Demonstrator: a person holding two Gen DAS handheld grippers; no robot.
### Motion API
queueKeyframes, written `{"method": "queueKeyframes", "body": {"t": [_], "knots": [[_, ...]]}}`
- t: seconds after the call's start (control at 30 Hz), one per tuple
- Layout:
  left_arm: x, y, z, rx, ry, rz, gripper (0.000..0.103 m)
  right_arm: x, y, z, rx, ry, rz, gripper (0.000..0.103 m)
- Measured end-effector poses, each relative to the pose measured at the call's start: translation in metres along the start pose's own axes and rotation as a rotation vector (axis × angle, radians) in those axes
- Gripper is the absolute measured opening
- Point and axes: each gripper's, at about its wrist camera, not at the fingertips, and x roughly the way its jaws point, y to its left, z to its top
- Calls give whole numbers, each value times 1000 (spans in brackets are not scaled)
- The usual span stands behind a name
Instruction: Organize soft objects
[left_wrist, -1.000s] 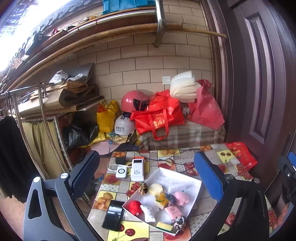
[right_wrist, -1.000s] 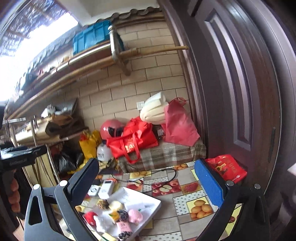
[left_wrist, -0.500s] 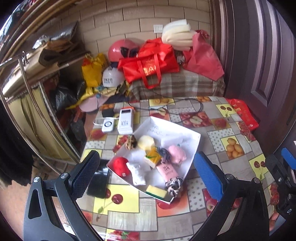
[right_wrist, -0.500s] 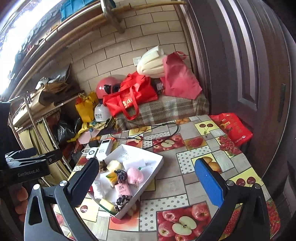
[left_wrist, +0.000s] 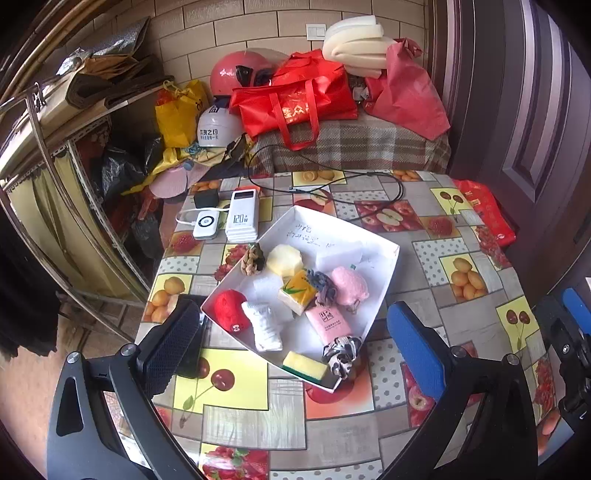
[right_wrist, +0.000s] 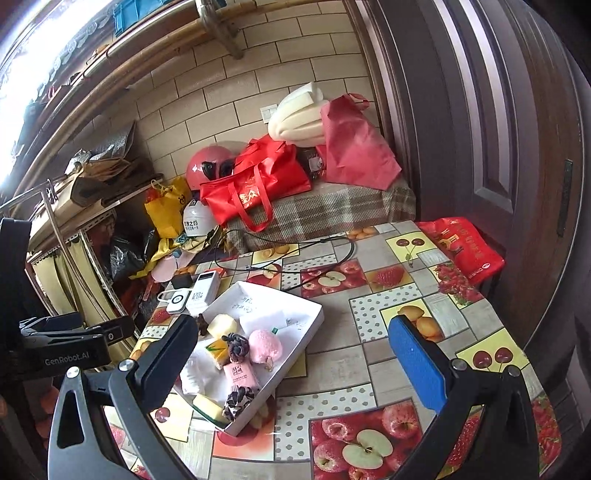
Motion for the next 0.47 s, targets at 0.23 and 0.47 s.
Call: {"method": "queueKeyframes", "body": {"t": [0.23,0.47], "knots": [[0,0,-2,0,5,2,103,1,-2,-1,-3,8,15,103],[0,-2,-9,-1,21,1,103,1,3,-3,-19,7,36,103]]}}
